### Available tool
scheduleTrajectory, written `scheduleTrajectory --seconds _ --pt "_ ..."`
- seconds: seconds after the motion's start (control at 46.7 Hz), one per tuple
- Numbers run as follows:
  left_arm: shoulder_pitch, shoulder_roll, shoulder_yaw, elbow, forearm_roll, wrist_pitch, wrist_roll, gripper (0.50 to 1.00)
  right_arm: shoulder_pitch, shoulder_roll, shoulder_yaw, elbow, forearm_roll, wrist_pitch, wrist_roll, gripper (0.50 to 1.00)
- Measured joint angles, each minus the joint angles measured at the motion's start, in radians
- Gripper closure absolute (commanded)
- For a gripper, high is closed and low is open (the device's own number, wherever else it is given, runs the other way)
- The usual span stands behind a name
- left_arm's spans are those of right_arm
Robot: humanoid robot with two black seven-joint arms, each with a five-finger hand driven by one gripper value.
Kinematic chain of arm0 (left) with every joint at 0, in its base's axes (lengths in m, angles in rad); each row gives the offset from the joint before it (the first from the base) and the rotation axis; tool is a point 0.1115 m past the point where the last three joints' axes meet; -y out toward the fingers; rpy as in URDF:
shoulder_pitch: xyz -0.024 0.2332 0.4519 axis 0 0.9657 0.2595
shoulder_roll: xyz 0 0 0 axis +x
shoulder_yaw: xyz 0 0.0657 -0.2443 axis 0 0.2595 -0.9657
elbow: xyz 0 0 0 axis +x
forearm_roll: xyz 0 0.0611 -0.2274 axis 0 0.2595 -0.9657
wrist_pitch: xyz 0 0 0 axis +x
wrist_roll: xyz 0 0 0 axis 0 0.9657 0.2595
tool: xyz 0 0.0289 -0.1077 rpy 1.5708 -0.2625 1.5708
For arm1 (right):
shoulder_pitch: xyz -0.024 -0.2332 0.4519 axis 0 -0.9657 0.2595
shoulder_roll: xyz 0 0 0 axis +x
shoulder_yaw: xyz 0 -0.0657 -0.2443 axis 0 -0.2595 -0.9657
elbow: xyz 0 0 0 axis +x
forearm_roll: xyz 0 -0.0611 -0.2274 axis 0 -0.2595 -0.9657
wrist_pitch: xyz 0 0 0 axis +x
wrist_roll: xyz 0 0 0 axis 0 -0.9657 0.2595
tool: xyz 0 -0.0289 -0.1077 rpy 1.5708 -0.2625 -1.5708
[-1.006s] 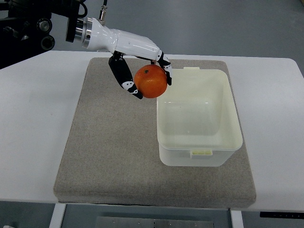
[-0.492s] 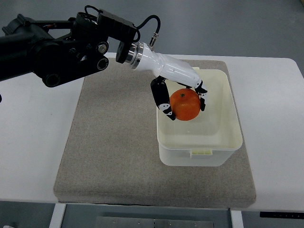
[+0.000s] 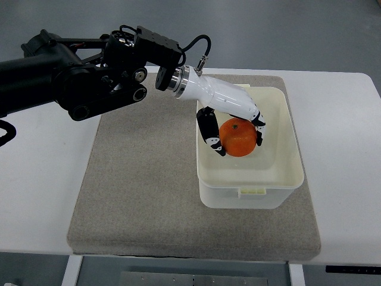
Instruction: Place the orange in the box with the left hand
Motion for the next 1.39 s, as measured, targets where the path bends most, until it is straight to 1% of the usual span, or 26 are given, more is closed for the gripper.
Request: scheduleTrajectory --seconds 0.021,0.064,0.086,0.107,0.128,0.193,0.257,0.3,0.364,0.514,0.556,0.599,1.006,1.22,1.391 --pt "0.003 0.0 -0.002 0.0 -0.009 0.003 0.0 0.935 0.0 0.0 0.0 0.0 0.0 0.0 0.0 0.574" --pt "0.011 0.0 -0.009 0.0 -0.022 0.016 0.0 0.909 0.0 0.0 0.0 0.0 0.0 0.0 0.0 0.574" --pt "0.016 0.0 -0.013 -0.001 -0.026 0.025 0.0 0.868 0.0 0.0 0.0 0.0 0.0 0.0 0.0 0.574" --pt "0.021 0.001 -0.017 -0.001 -0.031 0.036 0.0 0.811 0.0 0.0 0.0 0.0 0.0 0.0 0.0 0.574" --pt "0.023 0.001 -0.02 -0.001 -0.033 0.041 0.0 0.785 0.0 0.0 0.0 0.0 0.0 0.0 0.0 0.574" --pt "0.029 0.001 -0.023 -0.001 -0.035 0.046 0.0 0.763 0.0 0.0 0.0 0.0 0.0 0.0 0.0 0.574" --pt "0.032 0.001 -0.023 -0.001 -0.035 0.047 0.0 0.695 0.0 0.0 0.0 0.0 0.0 0.0 0.0 0.574" --pt "0.032 0.001 -0.023 -0.001 -0.035 0.047 0.0 0.675 0.0 0.0 0.0 0.0 0.0 0.0 0.0 0.574" --pt "0.033 0.001 -0.023 -0.001 -0.035 0.054 0.0 0.617 0.0 0.0 0.0 0.0 0.0 0.0 0.0 0.574" --pt "0.033 0.003 -0.023 -0.001 -0.04 0.057 0.0 0.609 0.0 0.0 0.0 0.0 0.0 0.0 0.0 0.574" --pt "0.037 0.003 -0.024 -0.001 -0.041 0.058 0.0 0.575 0.0 0.0 0.0 0.0 0.0 0.0 0.0 0.574" --pt "0.045 0.002 -0.024 -0.001 -0.041 0.058 0.0 0.566 0.0 0.0 0.0 0.0 0.0 0.0 0.0 0.574" --pt "0.052 0.014 -0.036 0.006 -0.036 0.083 0.0 0.566 0.0 0.0 0.0 0.0 0.0 0.0 0.0 0.574" --pt "0.033 0.02 -0.046 0.07 -0.021 0.115 0.0 0.566 0.0 0.0 0.0 0.0 0.0 0.0 0.001 0.574" --pt "0.009 0.046 -0.05 0.111 -0.021 0.121 0.0 0.566 0.0 0.0 0.0 0.0 0.0 0.0 0.001 0.574"
